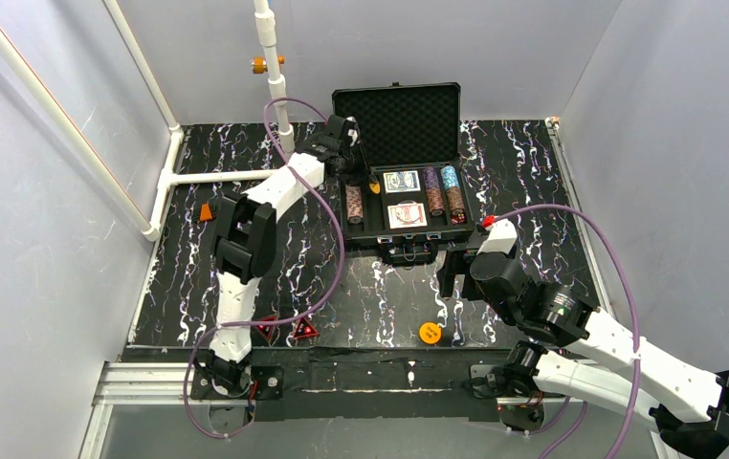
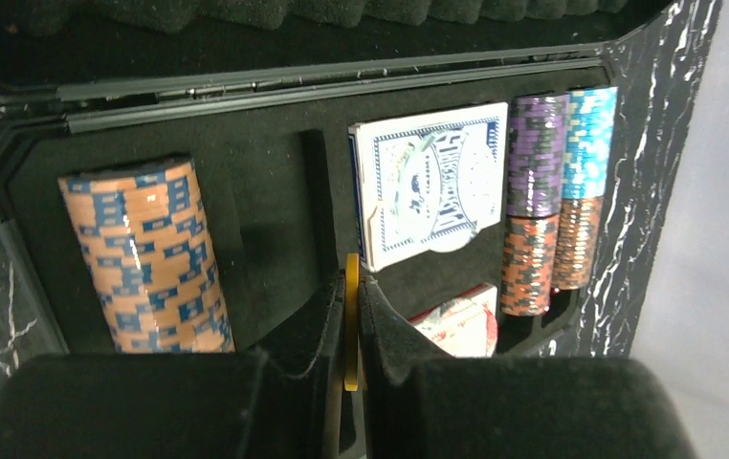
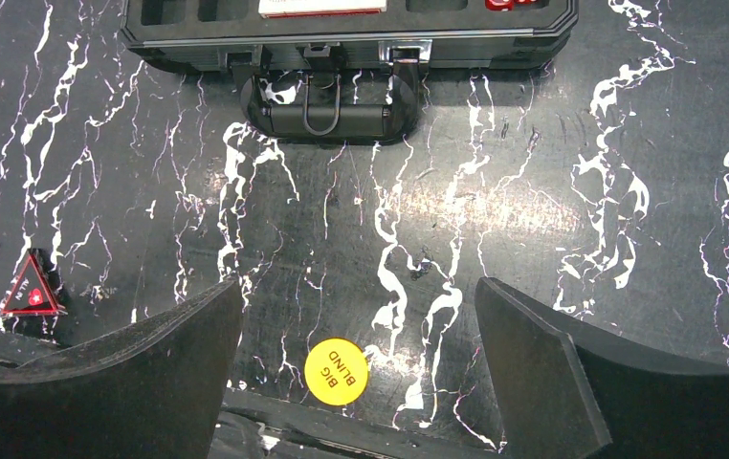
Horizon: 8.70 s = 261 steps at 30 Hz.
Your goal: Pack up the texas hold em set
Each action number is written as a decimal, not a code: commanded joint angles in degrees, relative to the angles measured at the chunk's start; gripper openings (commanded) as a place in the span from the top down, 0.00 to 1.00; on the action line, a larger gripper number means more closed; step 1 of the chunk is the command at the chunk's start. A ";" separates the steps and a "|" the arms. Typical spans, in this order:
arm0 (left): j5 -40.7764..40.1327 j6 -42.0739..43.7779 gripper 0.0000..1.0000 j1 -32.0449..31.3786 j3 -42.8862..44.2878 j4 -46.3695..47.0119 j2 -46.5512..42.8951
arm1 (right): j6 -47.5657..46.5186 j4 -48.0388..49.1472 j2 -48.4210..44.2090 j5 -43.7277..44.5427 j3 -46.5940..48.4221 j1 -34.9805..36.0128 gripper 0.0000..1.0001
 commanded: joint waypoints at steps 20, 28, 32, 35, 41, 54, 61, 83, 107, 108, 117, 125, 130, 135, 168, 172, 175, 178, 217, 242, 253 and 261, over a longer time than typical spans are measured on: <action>-2.52 3.25 1.00 0.38 6.63 1.89 6.23 | -0.12 1.42 0.46 1.46 -0.41 0.29 0.01; -1.77 2.51 0.97 0.70 6.34 4.23 7.61 | -0.24 1.72 0.76 1.00 -0.42 0.28 0.02; -1.37 2.40 0.89 0.68 3.82 7.62 7.03 | -0.41 1.73 0.69 0.87 -0.45 0.28 0.02; -2.21 2.01 0.85 0.74 -0.14 13.47 5.12 | -0.39 1.81 0.76 0.94 -0.59 0.34 0.01; -3.11 2.15 0.72 0.75 1.48 12.31 5.94 | -0.32 1.65 0.65 0.83 -0.42 0.34 0.01; -5.90 7.15 0.41 0.79 1.50 4.59 0.08 | 0.16 0.45 0.81 0.43 0.85 0.28 0.02; -6.65 10.83 0.37 0.75 1.43 2.51 -4.13 | 1.26 0.28 0.99 -0.53 1.58 0.33 0.02; -3.61 21.35 0.35 0.79 -24.49 -1.94 -35.68 | 3.69 -1.56 8.00 -4.32 2.48 0.36 0.02; -20.02 27.22 0.10 1.38 -58.09 -20.51 -89.10 | 5.98 3.71 25.98 -13.66 -0.15 0.32 0.06; -20.04 27.14 0.09 1.39 -57.97 -20.78 -89.76 | 5.93 3.79 26.55 -13.80 -0.28 0.36 0.06; -22.28 26.45 0.02 1.41 -58.08 -21.98 -90.31 | 6.76 5.77 31.99 -18.20 -2.96 0.36 0.09; -22.04 27.46 0.02 1.41 -58.26 -21.56 -89.67 | 10.35 5.91 30.63 -21.58 -6.34 0.76 0.08; -22.38 27.53 0.02 1.41 -58.17 -21.54 -88.99 | 12.22 5.27 30.60 -21.73 -7.08 1.73 0.05; -22.51 27.64 0.02 1.36 -58.32 -21.60 -89.36 | 13.41 5.51 31.78 -21.65 -7.38 2.45 0.05; -31.79 5.15 0.02 1.36 -65.31 -2.71 -79.11 | 15.93 2.72 44.21 -18.26 -3.70 7.96 0.29; -34.28 2.34 0.02 1.41 -65.74 17.23 -56.97 | 16.50 3.66 44.06 -19.13 -5.17 8.44 0.33; -27.37 7.00 0.02 1.33 -55.73 22.27 -36.64 | 16.27 4.78 44.46 -19.44 -5.87 8.48 0.35; -24.28 8.96 0.02 0.64 -48.95 24.64 -23.35 | 16.08 5.41 44.40 -19.50 -6.38 8.54 0.35; -34.48 20.60 0.02 -0.81 -40.63 13.50 -34.72 | 16.10 5.86 45.16 -19.58 -6.75 8.54 0.63; -25.28 21.27 0.02 -0.53 -43.19 -2.83 -56.95 | 14.41 1.39 44.26 -17.42 0.40 8.89 0.85; -17.83 19.52 0.02 -0.57 -42.98 -8.61 -59.32 | 12.67 -0.23 42.46 -14.78 4.35 8.89 0.85; -10.95 17.17 0.02 -0.53 -43.74 -13.54 -61.49 | 9.84 1.39 40.66 -13.75 6.43 8.89 0.85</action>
